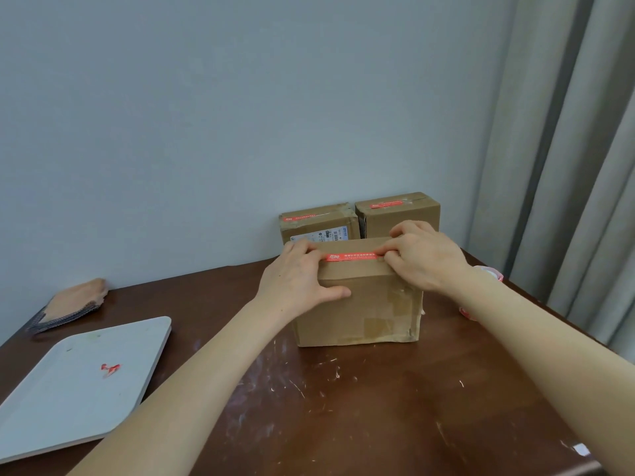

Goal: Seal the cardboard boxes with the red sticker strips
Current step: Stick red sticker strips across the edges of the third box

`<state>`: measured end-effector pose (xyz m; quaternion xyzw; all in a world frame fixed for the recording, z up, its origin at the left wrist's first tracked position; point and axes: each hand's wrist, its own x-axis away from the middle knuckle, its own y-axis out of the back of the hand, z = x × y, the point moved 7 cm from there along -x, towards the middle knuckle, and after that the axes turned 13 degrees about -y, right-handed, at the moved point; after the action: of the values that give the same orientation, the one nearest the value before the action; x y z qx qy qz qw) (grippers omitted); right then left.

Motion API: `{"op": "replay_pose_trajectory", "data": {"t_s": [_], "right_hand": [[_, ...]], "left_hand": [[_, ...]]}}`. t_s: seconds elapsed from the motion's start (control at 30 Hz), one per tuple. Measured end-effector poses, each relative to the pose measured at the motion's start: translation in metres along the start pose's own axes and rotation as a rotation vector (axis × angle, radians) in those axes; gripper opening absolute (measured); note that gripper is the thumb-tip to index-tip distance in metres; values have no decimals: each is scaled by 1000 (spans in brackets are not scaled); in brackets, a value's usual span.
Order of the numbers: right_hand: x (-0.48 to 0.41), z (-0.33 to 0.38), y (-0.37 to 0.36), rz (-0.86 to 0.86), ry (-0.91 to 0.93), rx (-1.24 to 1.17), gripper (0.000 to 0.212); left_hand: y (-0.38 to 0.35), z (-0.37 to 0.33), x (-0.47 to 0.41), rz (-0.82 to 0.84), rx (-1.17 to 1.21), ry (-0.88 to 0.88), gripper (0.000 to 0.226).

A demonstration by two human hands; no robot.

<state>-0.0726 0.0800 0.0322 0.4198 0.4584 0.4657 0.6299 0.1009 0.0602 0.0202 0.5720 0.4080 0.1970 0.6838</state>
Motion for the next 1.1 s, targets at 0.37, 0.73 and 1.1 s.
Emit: {"op": "replay_pose_trajectory", "data": {"t_s": [0.37,0.73,1.1], "right_hand": [[3,11,-7,48,2,-36,40],[7,8,-9,-5,0,-29,36],[6,5,-7,15,-3,-48,34]], "left_hand": [[3,-7,0,-20,-64,-33,77],[6,-4,9,-60,-11,-74,59],[5,-3,10,-64,-19,-92,58]]}}
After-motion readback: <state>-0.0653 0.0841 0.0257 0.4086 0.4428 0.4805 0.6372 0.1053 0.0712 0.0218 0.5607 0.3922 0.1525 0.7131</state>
